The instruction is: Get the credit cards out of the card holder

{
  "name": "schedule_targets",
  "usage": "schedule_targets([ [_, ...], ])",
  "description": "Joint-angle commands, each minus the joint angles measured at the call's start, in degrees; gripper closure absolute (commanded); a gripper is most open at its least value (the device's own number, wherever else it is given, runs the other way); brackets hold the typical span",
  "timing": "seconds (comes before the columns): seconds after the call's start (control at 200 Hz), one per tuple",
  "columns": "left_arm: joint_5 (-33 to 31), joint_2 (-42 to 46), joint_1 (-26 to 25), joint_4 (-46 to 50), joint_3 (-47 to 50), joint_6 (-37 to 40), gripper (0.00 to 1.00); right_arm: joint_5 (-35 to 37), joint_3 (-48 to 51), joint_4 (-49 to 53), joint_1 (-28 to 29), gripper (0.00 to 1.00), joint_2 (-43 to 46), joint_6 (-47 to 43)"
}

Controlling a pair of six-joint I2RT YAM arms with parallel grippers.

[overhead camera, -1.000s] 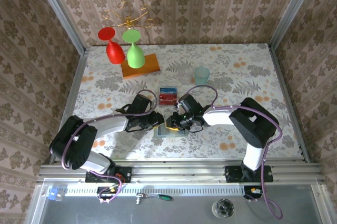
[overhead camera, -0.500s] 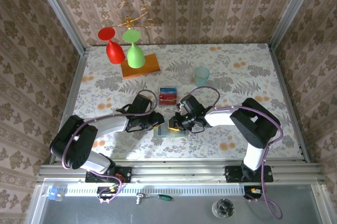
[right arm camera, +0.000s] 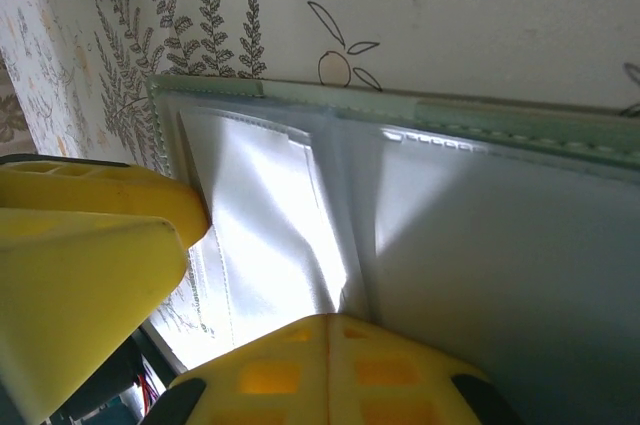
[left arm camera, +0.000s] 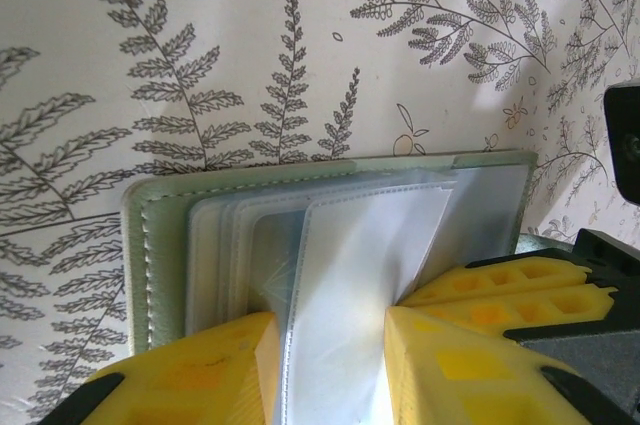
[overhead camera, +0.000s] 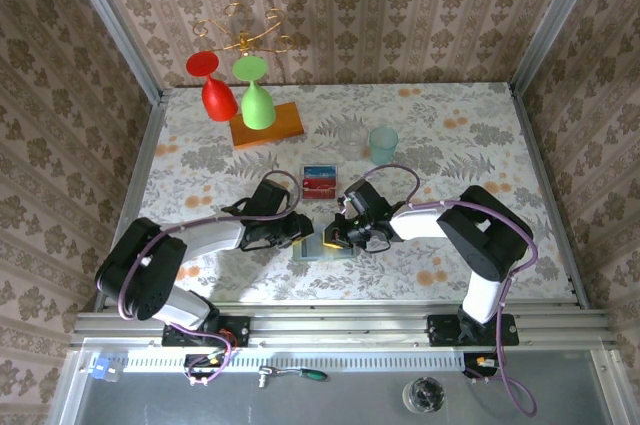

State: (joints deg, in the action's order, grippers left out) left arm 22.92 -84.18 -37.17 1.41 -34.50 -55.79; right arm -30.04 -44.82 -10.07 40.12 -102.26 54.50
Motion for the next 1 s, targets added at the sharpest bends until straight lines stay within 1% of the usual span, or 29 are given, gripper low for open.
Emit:
schedule_targets([
  [0.0, 1.12, -1.79, -0.70, 0.55, -0.39, -0.81, 0.66, 1.34, 0.87, 2.07, -0.39, 0.92, 0.11, 0.73],
  [0.335, 1.42, -1.86, -1.20, 0.13, -1.09, -0.93, 0.76, 1.02, 1.13, 1.41, -0.39, 0.92, 0.08, 1.05],
  [0.645, 1.08, -1.89, -1.24, 0.09, -1.10, -0.88, 0.79, 1.06, 0.92, 2.30, -0.40, 0.91, 2.25, 0.43],
  [0.735, 1.79, -1.91, -1.19, -1.25, -0.96, -1.17, 0.79, 0.95, 0.56, 2.78, -0.42, 0.91, 2.09, 0.10],
  [0.855, 3.74, -0.87, -1.29, -6.40, 0.68, -2.86, 0.74, 0.49, 1.05, 1.60, -0.48, 0.91, 1.49, 0.84],
  [0.995, 4.32, 0.25, -1.57, -4.97, 1.04, -3.50, 0.72, 0.51, 1.48, 0.92, -0.43, 0.91, 1.62, 1.14],
])
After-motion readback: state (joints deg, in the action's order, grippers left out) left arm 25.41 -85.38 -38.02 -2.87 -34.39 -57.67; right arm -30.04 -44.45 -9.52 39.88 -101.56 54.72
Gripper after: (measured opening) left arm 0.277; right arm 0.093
